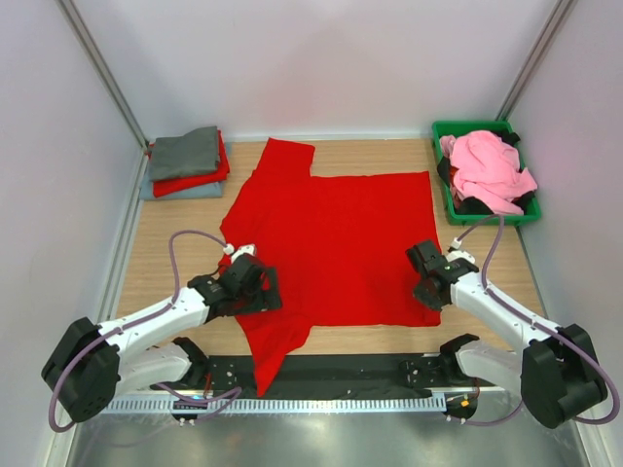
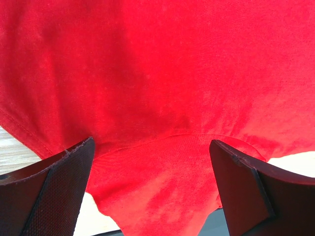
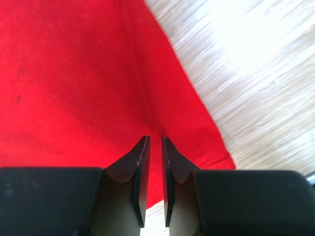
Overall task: Fold and stack the t-shirts
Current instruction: Flatten the tshirt out
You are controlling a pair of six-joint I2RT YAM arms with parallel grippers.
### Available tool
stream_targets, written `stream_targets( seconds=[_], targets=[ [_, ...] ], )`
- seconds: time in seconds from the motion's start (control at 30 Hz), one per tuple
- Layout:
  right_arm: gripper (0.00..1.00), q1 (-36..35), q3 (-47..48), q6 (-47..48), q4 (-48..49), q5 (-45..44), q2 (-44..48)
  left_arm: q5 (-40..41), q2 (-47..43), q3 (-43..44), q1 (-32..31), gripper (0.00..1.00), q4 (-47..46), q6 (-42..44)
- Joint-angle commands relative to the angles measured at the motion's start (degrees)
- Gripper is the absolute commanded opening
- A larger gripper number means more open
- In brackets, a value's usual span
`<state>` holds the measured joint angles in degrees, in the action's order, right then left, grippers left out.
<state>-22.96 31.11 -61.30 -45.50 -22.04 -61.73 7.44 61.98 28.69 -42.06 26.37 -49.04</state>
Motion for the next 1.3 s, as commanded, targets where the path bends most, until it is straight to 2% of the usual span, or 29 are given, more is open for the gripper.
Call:
stream_targets(
  seconds=[0.0, 0.17, 0.33, 0.53, 0.8, 0.93, 1.0, 1.07, 1.17, 1.27],
  targets=[
    [0.22, 0.2, 1.8, 2.3, 2.3, 2.7, 0.7, 0.2, -0.7, 1.6, 0.3, 1.0, -2.4, 1.0],
    [0.22, 0.2, 2.3, 3.2, 4.6, 6.0, -0.2, 0.3, -0.6, 1.3, 0.3, 1.0, -2.6, 0.9],
    [0.22, 0.2, 0.6, 2.9, 6.2, 5.8, -2.5, 0.3, -0.6, 1.1, 0.3, 1.0, -2.4, 1.0],
    [0.22, 0.3, 0.2, 1.4, 2.5, 0.3, -3.6, 0.6, -1.2, 1.0, 0.4, 1.0, -1.8, 1.1],
    [0.24, 3.4, 0.7, -4.0, -3.8, -4.5, 2.1, 0.8, -0.9, 1.6, 0.4, 1.0, -1.0, 1.2],
    [0.31, 9.1, 2.3, -3.9, -6.8, -6.9, 4.9, 1.0, -0.8, 2.2, 0.4, 1.0, -0.1, 1.7],
    [0.35, 14.0, 2.0, -2.9, -6.5, -6.2, 6.6, 1.1, -1.1, 2.3, 0.4, 1.0, 0.2, 1.8],
    [0.35, 18.7, 1.6, -2.2, -6.2, -4.7, 8.9, 1.3, -1.2, 2.3, 0.4, 1.0, 0.3, 1.8],
    [0.35, 22.2, 3.2, -2.0, -5.6, -2.8, 10.6, 1.3, -0.8, 2.7, 0.5, 1.0, 0.3, 2.0],
    [0.41, 22.2, 6.9, -1.5, -5.9, -2.8, 10.8, 1.2, -0.8, 3.4, 0.5, 1.0, 1.0, 2.2]
  ],
)
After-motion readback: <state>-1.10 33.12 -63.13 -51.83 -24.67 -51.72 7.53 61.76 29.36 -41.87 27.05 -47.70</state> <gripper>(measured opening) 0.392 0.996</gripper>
